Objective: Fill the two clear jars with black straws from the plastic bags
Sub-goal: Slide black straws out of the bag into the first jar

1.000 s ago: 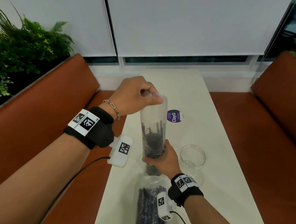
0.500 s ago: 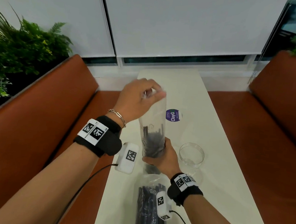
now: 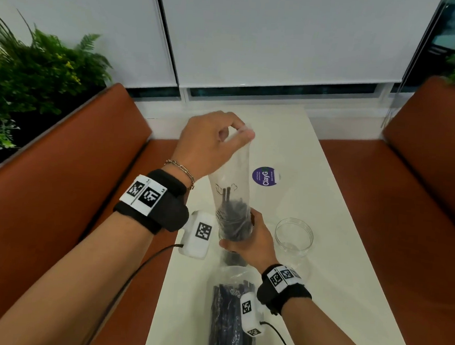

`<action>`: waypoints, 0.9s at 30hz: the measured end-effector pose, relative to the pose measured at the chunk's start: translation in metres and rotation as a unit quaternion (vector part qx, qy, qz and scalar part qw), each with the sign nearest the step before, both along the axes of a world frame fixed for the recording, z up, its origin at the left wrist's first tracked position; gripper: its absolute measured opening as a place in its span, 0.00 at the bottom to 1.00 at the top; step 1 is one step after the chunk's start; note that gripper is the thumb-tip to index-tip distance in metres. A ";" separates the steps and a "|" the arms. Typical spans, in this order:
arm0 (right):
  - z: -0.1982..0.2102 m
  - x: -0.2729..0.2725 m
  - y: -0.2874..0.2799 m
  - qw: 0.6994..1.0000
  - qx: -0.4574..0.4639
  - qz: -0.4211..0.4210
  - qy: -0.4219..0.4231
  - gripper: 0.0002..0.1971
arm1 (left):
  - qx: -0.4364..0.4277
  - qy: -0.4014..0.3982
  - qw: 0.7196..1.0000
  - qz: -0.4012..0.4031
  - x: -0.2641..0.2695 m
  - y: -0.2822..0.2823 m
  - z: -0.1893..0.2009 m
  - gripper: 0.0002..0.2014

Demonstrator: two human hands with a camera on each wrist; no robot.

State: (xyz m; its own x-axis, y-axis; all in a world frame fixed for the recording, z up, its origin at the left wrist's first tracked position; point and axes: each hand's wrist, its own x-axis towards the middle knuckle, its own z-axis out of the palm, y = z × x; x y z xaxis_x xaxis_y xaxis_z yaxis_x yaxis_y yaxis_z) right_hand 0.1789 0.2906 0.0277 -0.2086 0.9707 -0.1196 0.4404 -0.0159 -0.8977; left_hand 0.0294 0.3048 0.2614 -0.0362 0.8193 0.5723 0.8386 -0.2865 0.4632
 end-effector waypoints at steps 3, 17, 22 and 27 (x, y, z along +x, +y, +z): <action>-0.001 0.000 0.000 1.000 0.005 -0.004 -0.001 0.56 | -0.012 -0.006 1.000 0.019 0.000 -0.001 0.000 0.15; -0.006 0.000 0.004 1.000 0.004 -0.014 -0.017 0.49 | -0.151 -0.406 0.900 -0.038 -0.019 -0.024 -0.061 0.44; -0.009 0.000 0.004 1.000 0.005 -0.013 -0.018 0.48 | -0.211 -0.415 0.885 -0.002 -0.009 -0.033 -0.104 0.16; -0.010 0.001 0.007 1.000 0.010 -0.019 -0.016 0.45 | -0.219 -0.459 0.859 0.056 0.003 -0.028 -0.119 0.15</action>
